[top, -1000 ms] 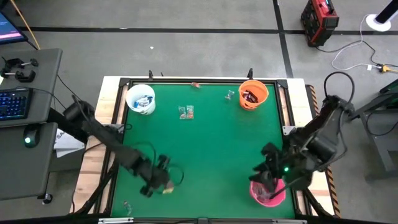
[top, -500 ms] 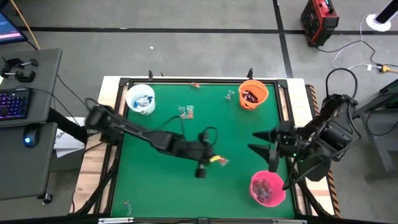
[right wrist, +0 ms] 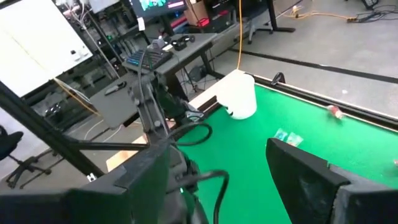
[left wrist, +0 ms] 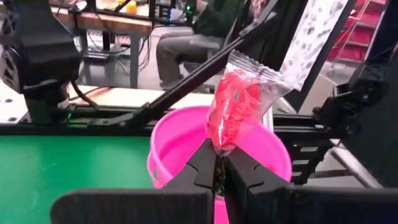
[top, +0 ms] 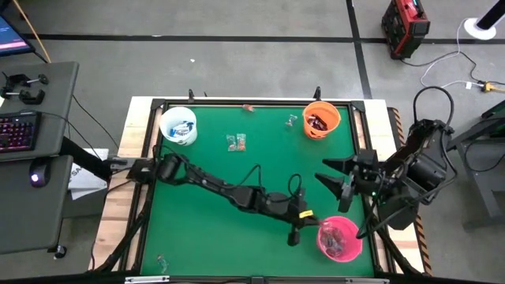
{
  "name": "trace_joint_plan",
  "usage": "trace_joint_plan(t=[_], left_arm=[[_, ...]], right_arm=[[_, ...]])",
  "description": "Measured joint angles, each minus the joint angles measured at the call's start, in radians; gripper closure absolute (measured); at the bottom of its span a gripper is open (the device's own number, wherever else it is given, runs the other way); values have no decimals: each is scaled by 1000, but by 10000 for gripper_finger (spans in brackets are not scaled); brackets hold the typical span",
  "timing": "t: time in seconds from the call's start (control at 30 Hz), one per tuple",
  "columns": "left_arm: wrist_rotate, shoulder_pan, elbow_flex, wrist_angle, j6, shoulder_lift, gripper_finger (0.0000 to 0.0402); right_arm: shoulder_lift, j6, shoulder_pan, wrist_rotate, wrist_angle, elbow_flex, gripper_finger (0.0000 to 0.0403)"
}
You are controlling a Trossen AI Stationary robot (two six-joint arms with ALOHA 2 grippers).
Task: Sort candy by brand, put in halloween buckets
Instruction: Put the red gummy into the pink bucket
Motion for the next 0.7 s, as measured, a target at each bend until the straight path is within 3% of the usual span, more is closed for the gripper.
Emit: trace_joint_plan(t=[0.37, 0.57, 0.7], left_arm=[[-5, 1, 127, 18, 1, 139, 384], [-8, -4, 131, 24, 80, 138, 317], [-8, -5, 131, 23, 56, 138, 263]], right_arm=[[0, 1, -49, 3, -3, -1, 144], [0, 0, -56, -2, -8, -1, 144], [0, 0, -56, -2, -9, -1, 145]])
